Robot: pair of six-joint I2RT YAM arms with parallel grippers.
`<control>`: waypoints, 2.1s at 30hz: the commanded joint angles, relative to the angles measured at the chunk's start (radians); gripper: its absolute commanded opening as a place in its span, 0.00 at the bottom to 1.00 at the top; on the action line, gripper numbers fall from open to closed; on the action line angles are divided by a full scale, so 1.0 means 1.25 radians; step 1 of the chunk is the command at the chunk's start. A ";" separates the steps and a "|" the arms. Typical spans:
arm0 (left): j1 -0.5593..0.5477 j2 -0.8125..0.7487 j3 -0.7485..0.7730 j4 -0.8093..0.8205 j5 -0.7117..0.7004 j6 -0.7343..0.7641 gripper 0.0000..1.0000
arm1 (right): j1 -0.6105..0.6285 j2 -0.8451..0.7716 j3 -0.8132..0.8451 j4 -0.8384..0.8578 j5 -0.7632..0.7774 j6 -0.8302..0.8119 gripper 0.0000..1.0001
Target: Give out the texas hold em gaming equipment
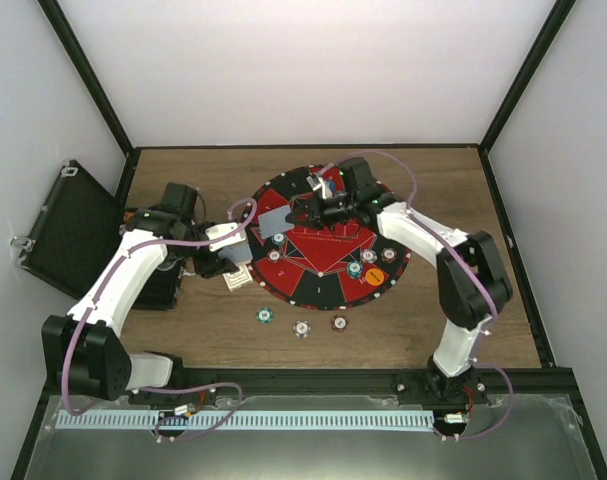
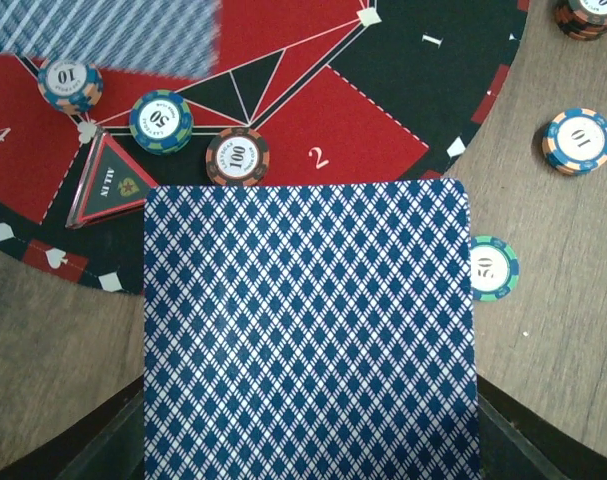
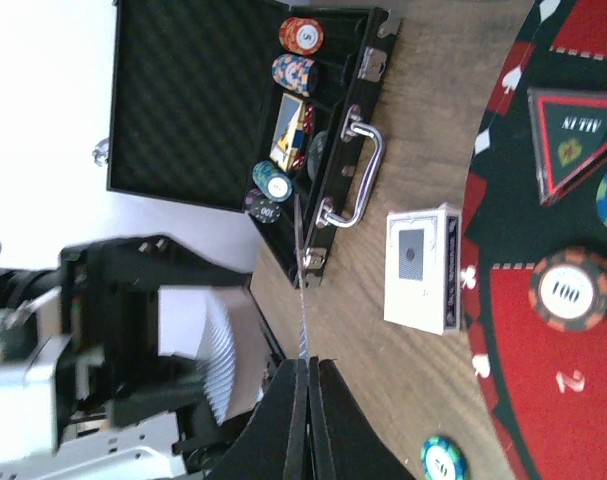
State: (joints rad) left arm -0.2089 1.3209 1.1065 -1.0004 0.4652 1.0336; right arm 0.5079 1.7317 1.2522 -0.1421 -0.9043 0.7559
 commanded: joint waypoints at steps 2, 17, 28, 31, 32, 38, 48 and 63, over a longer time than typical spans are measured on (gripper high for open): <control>0.012 -0.044 0.002 -0.038 0.049 0.019 0.04 | 0.002 0.165 0.157 -0.037 -0.007 -0.040 0.01; 0.022 -0.054 0.002 -0.050 0.059 0.023 0.04 | 0.037 0.554 0.586 -0.230 0.087 -0.083 0.01; 0.022 -0.042 0.010 -0.047 0.068 0.017 0.04 | 0.037 0.510 0.586 -0.341 0.187 -0.167 0.25; 0.022 -0.041 0.018 -0.049 0.072 0.014 0.04 | 0.037 0.464 0.565 -0.349 0.227 -0.182 0.36; 0.022 -0.040 0.021 -0.048 0.072 0.014 0.04 | 0.037 0.447 0.556 -0.353 0.239 -0.185 0.38; 0.022 -0.027 0.026 -0.049 0.071 0.027 0.04 | 0.042 0.313 0.443 -0.312 0.267 -0.175 0.46; 0.009 -0.011 0.019 -0.017 0.073 0.022 0.04 | 0.111 0.032 0.070 -0.021 0.088 -0.040 0.81; -0.039 -0.024 0.013 0.011 0.039 0.001 0.04 | 0.196 0.024 -0.033 0.184 -0.006 0.085 0.83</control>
State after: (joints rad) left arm -0.2497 1.3060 1.1114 -1.0046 0.4980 1.0325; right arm 0.7231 1.7451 1.1957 -0.0032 -0.8719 0.8146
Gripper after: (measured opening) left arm 0.657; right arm 0.832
